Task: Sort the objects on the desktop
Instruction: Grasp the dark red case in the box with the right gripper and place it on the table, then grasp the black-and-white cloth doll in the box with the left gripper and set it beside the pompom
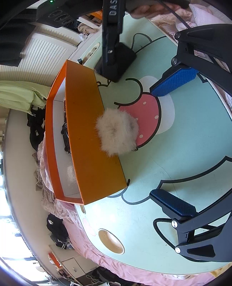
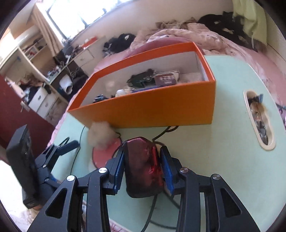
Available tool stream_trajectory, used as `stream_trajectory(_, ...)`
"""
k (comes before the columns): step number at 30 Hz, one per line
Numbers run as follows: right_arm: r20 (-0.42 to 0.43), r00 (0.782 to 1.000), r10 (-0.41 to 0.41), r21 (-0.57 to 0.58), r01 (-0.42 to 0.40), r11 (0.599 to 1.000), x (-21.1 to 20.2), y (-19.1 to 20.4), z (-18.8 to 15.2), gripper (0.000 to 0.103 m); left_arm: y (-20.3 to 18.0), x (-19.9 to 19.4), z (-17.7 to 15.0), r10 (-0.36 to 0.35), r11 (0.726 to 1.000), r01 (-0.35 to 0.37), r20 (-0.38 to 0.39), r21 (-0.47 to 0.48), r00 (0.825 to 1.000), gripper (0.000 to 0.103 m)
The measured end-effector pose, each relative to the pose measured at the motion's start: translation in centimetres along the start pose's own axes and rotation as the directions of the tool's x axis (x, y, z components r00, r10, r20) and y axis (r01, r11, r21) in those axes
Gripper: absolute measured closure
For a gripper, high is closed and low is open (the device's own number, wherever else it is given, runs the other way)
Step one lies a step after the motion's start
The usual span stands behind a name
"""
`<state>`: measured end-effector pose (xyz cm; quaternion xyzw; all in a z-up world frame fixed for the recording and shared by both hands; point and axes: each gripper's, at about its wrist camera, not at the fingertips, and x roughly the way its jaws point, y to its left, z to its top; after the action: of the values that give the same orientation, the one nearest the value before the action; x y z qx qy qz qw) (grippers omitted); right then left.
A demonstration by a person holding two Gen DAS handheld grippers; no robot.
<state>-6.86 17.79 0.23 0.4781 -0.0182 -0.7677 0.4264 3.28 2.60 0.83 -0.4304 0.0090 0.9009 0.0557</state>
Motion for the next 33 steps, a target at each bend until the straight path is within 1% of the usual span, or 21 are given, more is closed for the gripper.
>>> stream_trajectory(2,0.086,0.996,-0.002,0.009,0.001,1.0,-0.8,-0.4,-0.4,0.053,0.0,0.0,0.0,0.0,1.0,0.0,0.0,0.0,1.0,0.0)
stream_trajectory(3,0.116,0.993,-0.003,0.014,0.001,1.0,-1.3,-0.5,-0.7,0.038,0.0,0.1,0.0,0.0,1.0,0.0,0.0,0.0,1.0,0.0)
stream_trajectory(4,0.158,0.987,-0.003,0.019,0.0,1.0,-2.0,-0.6,-1.0,0.028,0.0,0.0,0.0,0.0,1.0,0.0,0.0,-0.001,1.0,0.0)
stream_trajectory(5,0.201,0.98,0.003,0.017,-0.006,1.0,-2.8,-0.6,-1.6,0.027,-0.1,0.0,0.0,0.0,1.0,0.0,0.0,-0.001,1.0,0.0)
stream_trajectory(7,0.227,0.974,0.013,-0.017,-0.01,1.0,-3.8,-0.2,-2.8,0.027,-0.1,0.0,0.1,0.001,1.0,-0.001,0.001,-0.002,1.0,0.0)
stream_trajectory(9,0.23,0.973,0.001,-0.061,0.014,0.998,-4.4,0.3,-3.8,0.027,-0.1,-0.1,0.1,0.004,1.0,-0.004,0.001,-0.006,1.0,0.0)
stream_trajectory(14,0.185,0.978,-0.098,-0.122,0.122,0.985,-3.4,1.0,-6.1,0.027,0.4,-0.5,0.2,-0.017,0.999,0.017,0.014,-0.027,1.0,0.0)
stream_trajectory(15,0.185,0.976,-0.118,-0.131,0.143,0.981,-3.2,0.9,-6.3,0.025,0.4,-0.7,0.2,-0.017,0.999,0.018,0.022,-0.032,1.0,0.0)
stream_trajectory(16,0.191,0.964,-0.186,-0.142,0.215,0.966,-2.8,1.0,-6.5,0.024,0.6,-1.0,0.4,-0.019,0.999,0.02,0.035,-0.036,0.999,0.0)
stream_trajectory(17,0.191,0.964,-0.186,-0.142,0.215,0.966,-2.8,1.0,-6.5,0.023,0.7,-1.6,0.7,-0.014,0.999,0.016,0.061,-0.036,0.998,0.0)
stream_trajectory(19,0.197,0.946,-0.256,-0.158,0.289,0.944,-2.2,1.2,-6.8,0.01,1.0,-2.6,1.4,0.003,0.999,0.001,0.111,-0.04,0.994,0.0)
stream_trajectory(20,0.199,0.93,-0.308,-0.192,0.346,0.918,-1.4,1.6,-7.1,0.009,1.2,-3.3,2.1,0.011,0.999,-0.005,0.145,-0.044,0.989,0.0)
stream_trajectory(23,0.199,0.932,-0.302,-0.208,0.341,0.917,-1.1,1.6,-7.4,0.004,1.8,-4.5,5.1,-0.029,0.998,0.038,0.181,-0.048,0.983,0.0)
stream_trajectory(25,0.199,0.933,-0.3,-0.206,0.339,0.918,-1.1,1.4,-7.4,0.003,2.4,-4.0,7.5,-0.065,0.995,0.074,0.129,-0.066,0.99,0.0)
stream_trajectory(26,0.2,0.933,-0.299,-0.205,0.338,0.919,-1.2,1.2,-7.4,0.003,2.9,-3.4,8.9,-0.101,0.99,0.108,0.075,-0.087,0.992,0.005)
stream_trajectory(27,0.201,0.933,-0.299,-0.206,0.338,0.918,-1.2,1.2,-7.5,0.003,3.2,-2.7,9.8,-0.138,0.984,0.14,0.029,-0.109,0.99,0.021)
stream_trajectory(28,0.201,0.933,-0.298,-0.207,0.338,0.918,-1.2,1.1,-7.5,0.003,3.6,-1.9,10.7,-0.187,0.974,0.182,-0.023,-0.137,0.982,0.03)
stream_trajectory(29,0.201,0.933,-0.297,-0.208,0.337,0.918,-1.2,1.0,-7.5,0.003,3.9,-0.8,11.6,-0.242,0.959,0.224,-0.087,-0.172,0.966,0.045)
stream_trajectory(30,0.201,0.933,-0.297,-0.208,0.337,0.918,-1.2,1.0,-7.5,0.003,4.2,0.1,12.1,-0.276,0.949,0.247,-0.133,-0.196,0.952,0.054)
stream_trajectory(31,0.201,0.934,-0.297,-0.208,0.337,0.918,-1.2,1.1,-7.5,0.003,4.3,1.0,12.5,-0.293,0.943,0.254,-0.171,-0.216,0.941,0.054)
stream_trajectory(33,0.202,0.934,-0.296,-0.208,0.336,0.919,-1.2,1.4,-7.5,0.003,4.2,2.2,13.2,-0.266,0.952,0.222,-0.21,-0.212,0.941,0.054)
